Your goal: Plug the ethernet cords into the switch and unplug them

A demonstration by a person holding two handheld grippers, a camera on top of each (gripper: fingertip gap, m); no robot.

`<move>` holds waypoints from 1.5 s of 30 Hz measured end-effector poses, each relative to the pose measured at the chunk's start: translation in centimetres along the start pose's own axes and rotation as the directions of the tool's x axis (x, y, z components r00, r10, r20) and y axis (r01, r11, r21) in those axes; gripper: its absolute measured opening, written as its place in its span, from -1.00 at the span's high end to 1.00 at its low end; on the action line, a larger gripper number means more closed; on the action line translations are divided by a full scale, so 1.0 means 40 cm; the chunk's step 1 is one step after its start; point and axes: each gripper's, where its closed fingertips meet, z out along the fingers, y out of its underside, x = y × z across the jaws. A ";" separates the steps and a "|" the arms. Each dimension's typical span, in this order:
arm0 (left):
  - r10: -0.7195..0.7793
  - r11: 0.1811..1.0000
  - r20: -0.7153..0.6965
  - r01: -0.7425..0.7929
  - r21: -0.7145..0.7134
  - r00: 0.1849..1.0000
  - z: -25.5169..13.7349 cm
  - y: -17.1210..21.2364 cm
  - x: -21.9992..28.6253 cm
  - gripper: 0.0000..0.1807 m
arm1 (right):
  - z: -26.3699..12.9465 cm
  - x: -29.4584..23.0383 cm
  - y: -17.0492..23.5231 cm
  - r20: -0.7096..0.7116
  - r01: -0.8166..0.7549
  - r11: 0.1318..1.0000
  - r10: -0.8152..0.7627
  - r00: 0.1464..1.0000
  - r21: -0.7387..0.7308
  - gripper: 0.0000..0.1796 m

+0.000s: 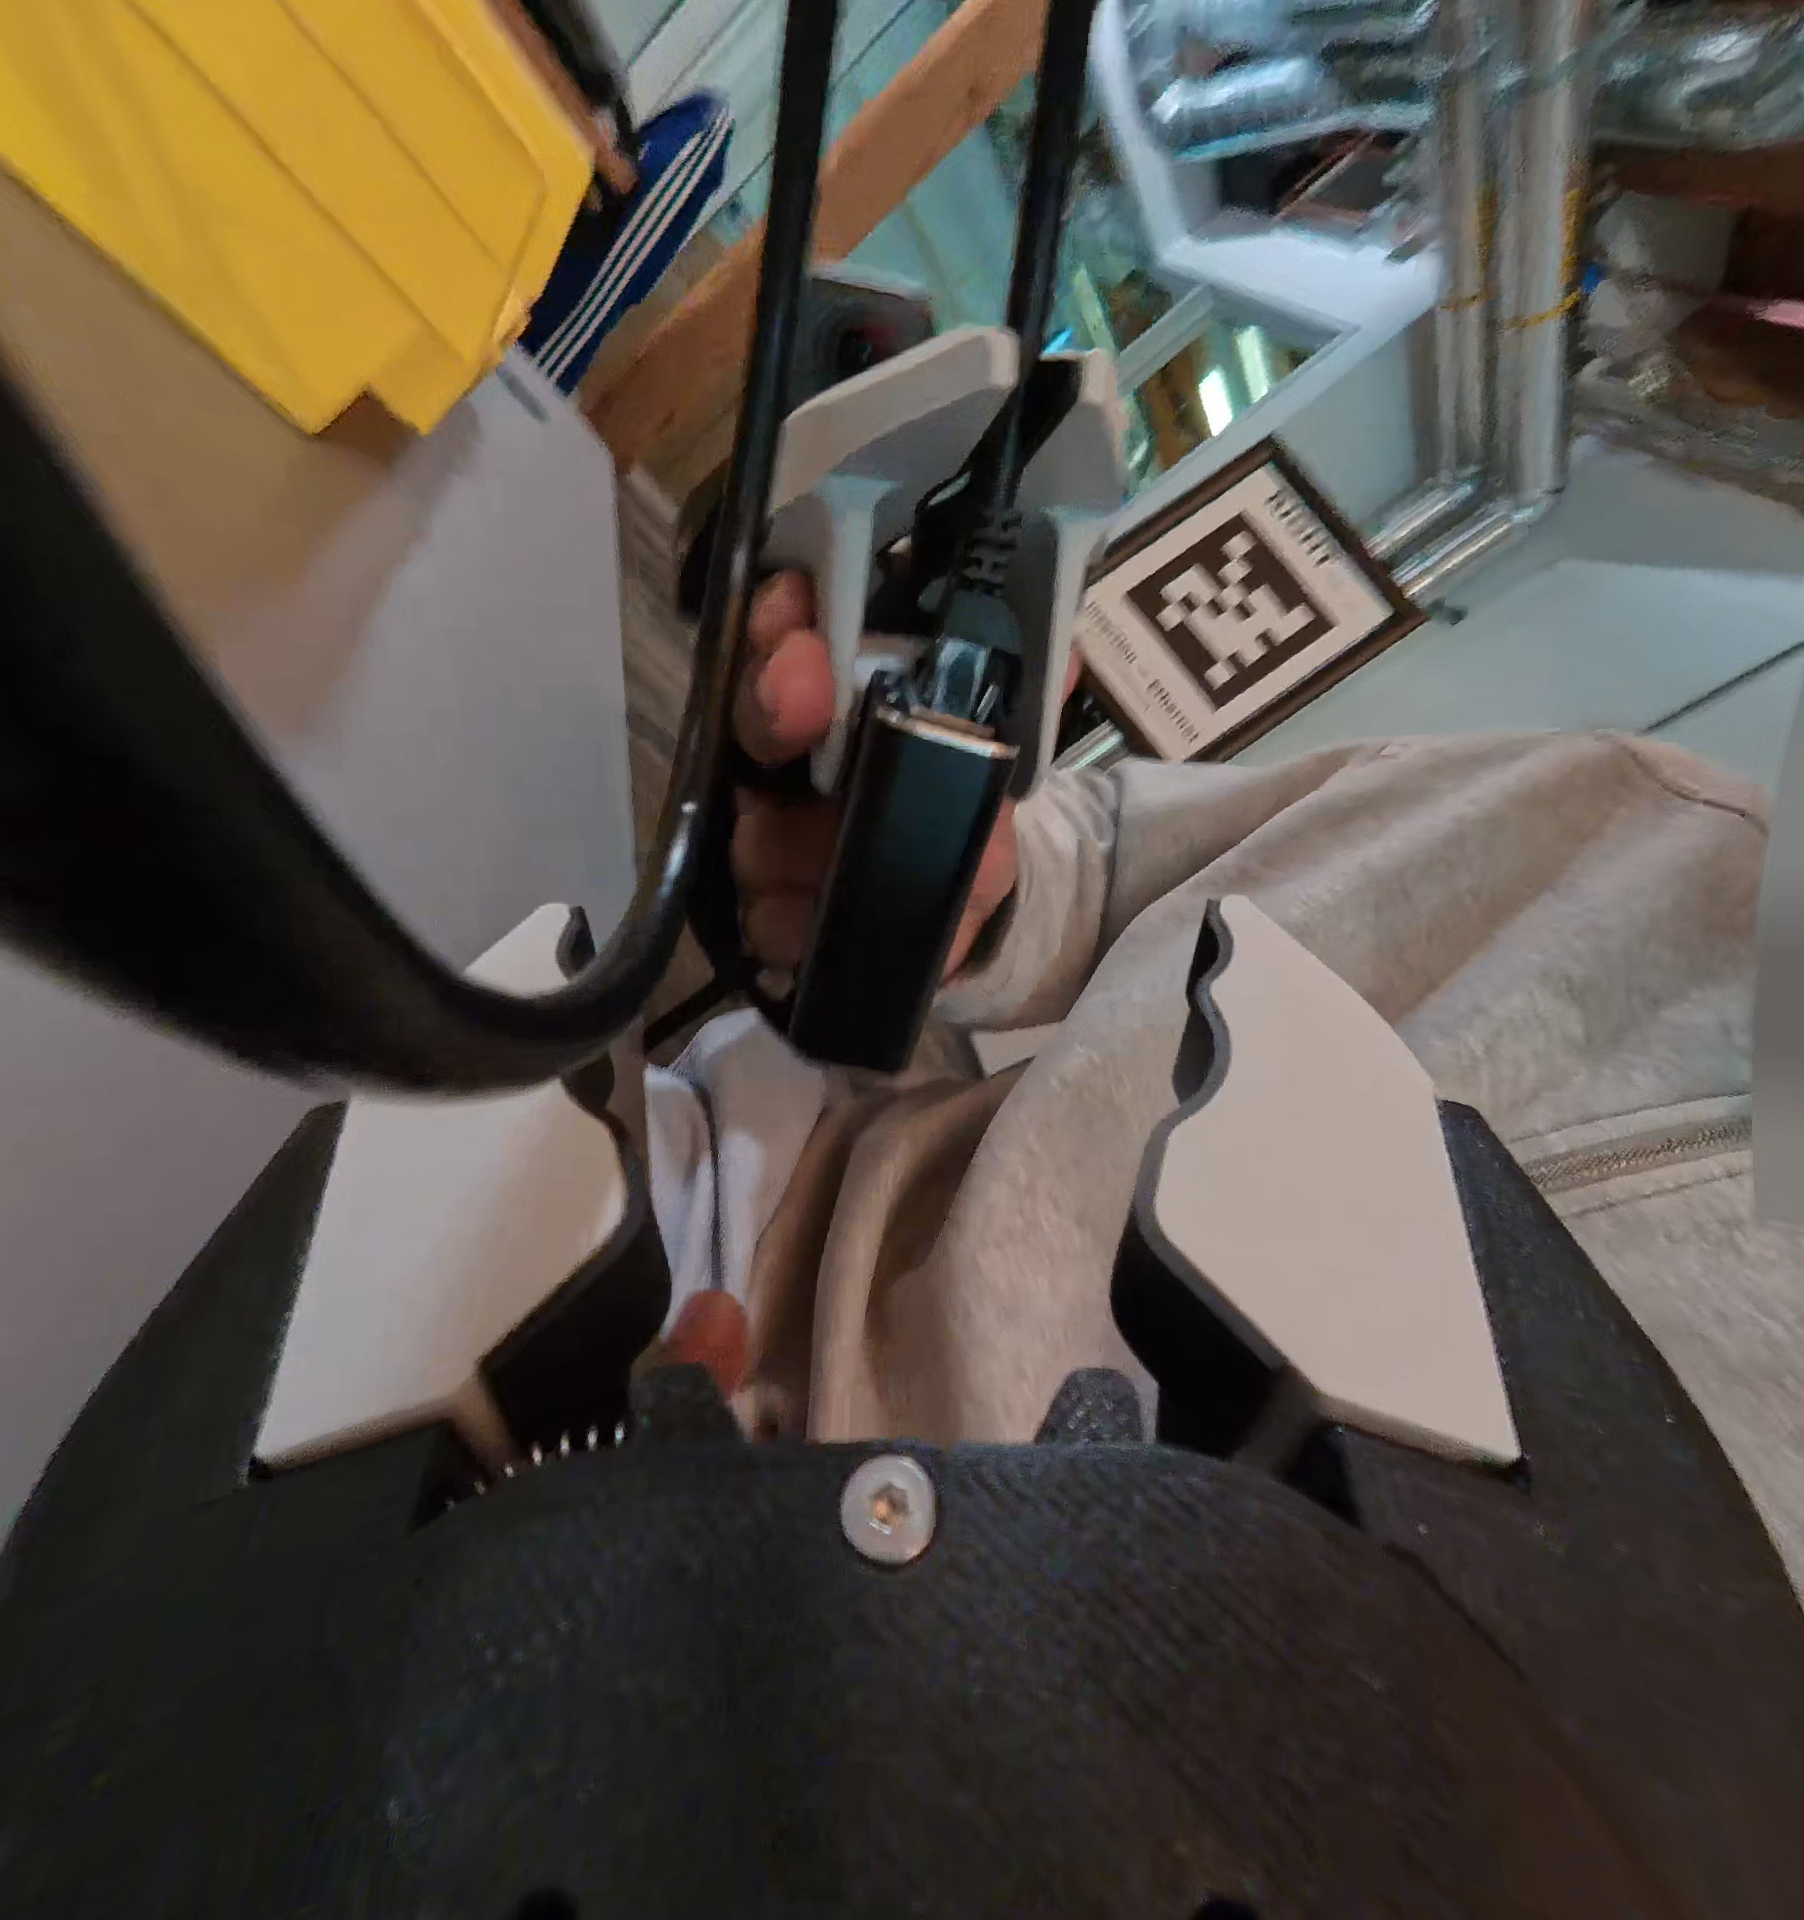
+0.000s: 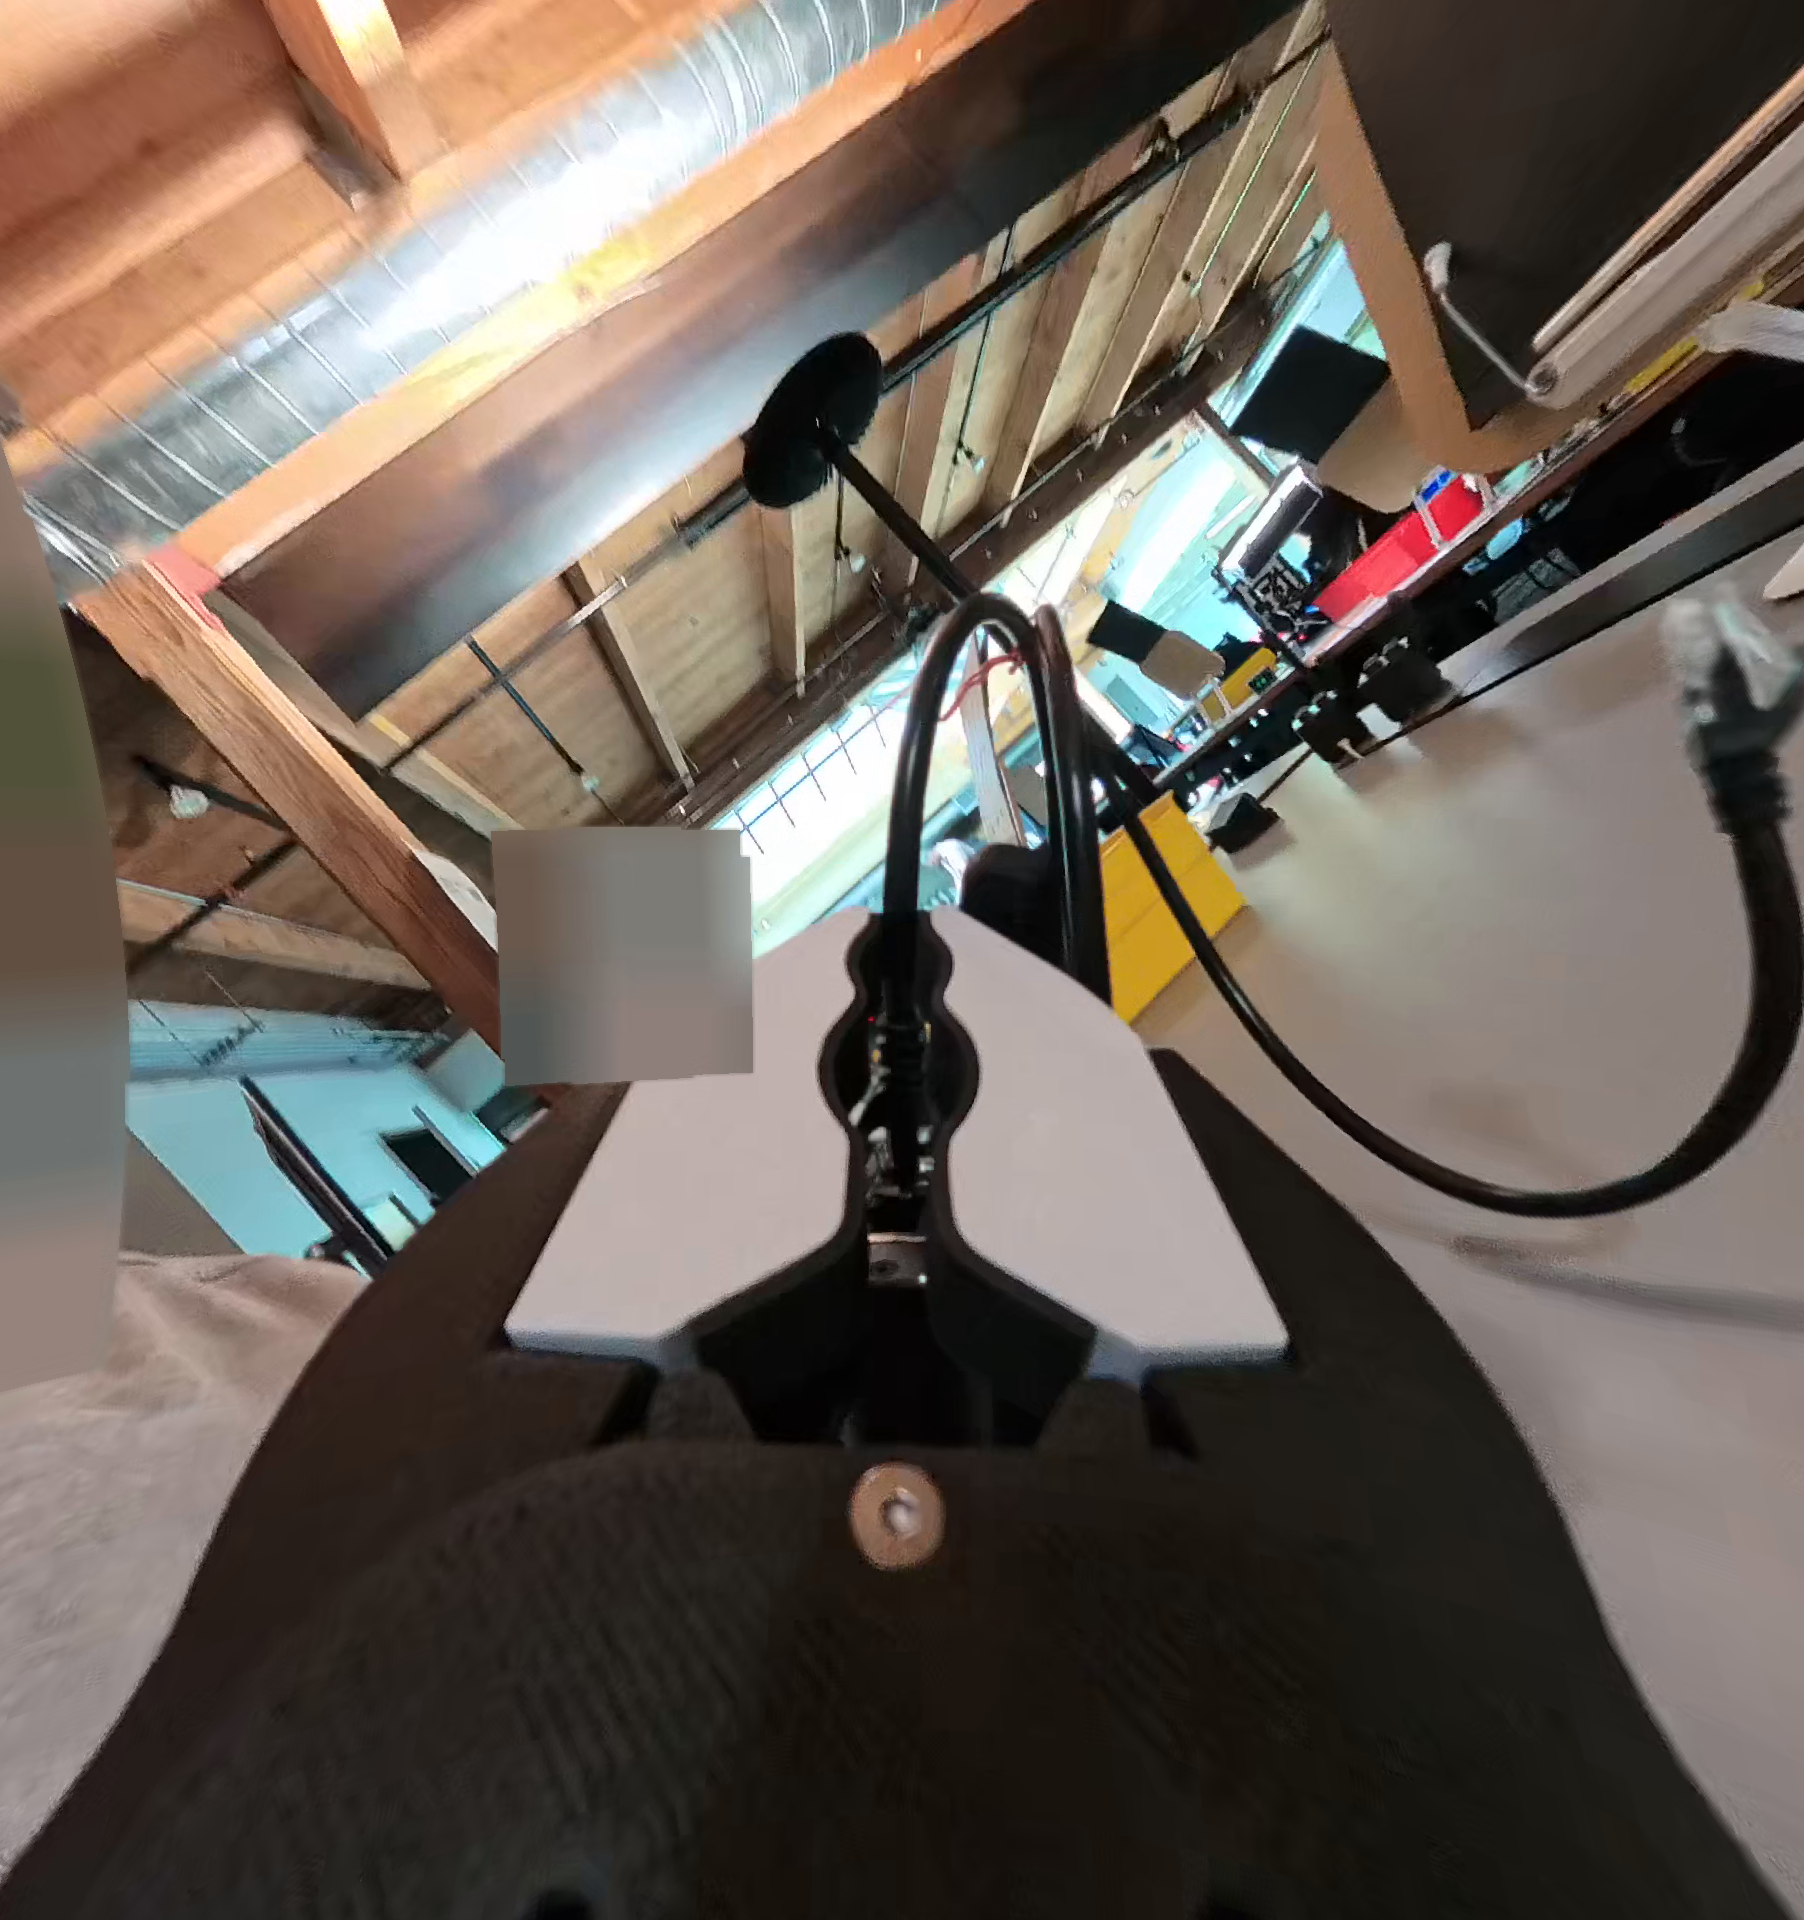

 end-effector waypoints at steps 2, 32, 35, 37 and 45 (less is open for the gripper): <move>-0.015 0.995 -0.061 0.021 0.094 0.998 0.017 -0.019 0.014 -0.21 | -0.001 0.008 0.009 -0.002 -0.058 0.998 0.058 0.998 0.027 0.94; 0.112 0.984 0.185 -0.134 0.113 0.976 -0.095 -0.056 -0.062 0.75 | -0.019 0.114 0.083 -0.216 -0.151 0.967 0.106 0.971 -0.204 0.83; 0.178 0.977 0.245 -0.201 0.073 0.953 -0.102 -0.057 -0.067 0.74 | -0.034 0.121 0.078 -0.224 -0.104 0.939 0.030 0.974 -0.328 0.67; 0.199 0.974 0.261 -0.220 0.054 0.945 -0.099 -0.053 -0.068 0.74 | -0.042 0.130 0.079 -0.226 0.034 0.903 -0.144 0.963 -0.428 0.63; 0.258 0.963 0.276 -0.268 -0.001 0.926 -0.082 -0.039 -0.062 0.74 | -0.030 0.094 0.137 -0.082 0.322 0.749 -0.446 0.891 -0.579 0.61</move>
